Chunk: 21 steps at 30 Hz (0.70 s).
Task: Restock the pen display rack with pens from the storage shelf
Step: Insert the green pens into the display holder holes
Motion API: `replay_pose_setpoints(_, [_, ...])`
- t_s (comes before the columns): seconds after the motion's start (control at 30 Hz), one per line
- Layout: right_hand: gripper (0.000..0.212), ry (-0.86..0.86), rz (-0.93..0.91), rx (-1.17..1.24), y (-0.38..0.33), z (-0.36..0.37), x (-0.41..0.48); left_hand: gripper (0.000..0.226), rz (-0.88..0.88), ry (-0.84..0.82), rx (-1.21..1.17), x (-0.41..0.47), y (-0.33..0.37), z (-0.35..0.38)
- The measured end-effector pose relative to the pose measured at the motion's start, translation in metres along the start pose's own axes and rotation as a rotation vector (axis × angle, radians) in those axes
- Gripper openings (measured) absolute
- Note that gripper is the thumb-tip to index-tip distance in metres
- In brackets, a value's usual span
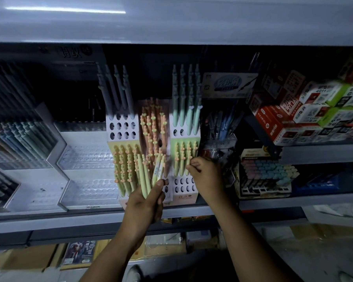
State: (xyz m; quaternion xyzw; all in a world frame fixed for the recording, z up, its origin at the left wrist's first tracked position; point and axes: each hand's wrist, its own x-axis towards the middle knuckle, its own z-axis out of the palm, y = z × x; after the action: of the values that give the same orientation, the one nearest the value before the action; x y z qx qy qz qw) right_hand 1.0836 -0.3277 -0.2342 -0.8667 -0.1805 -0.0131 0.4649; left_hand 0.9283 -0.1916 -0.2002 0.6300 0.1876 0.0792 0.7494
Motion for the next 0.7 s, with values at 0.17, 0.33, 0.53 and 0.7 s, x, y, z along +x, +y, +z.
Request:
replay_pose_setpoints(0.17, [0.012,0.022,0.001,0.001,0.002,0.001,-0.002,0.050,0.016,0.000,0.015,-0.001,0.002,0.003])
replay_pose_setpoints(0.33, [0.009,-0.010,0.013,0.030,0.003,0.001,-0.001,0.048,0.009,0.010,0.009,-0.003,0.004,0.008])
replay_pose_setpoints(0.53, [0.004,-0.057,0.152,0.128,0.005,-0.009,-0.005,0.050,0.014,0.007,0.029,-0.002,0.007,0.009])
replay_pose_setpoints(0.7, [0.008,-0.173,0.194,0.387,-0.022,-0.027,-0.018,0.049,0.024,-0.001,0.016,0.000,0.008,0.015])
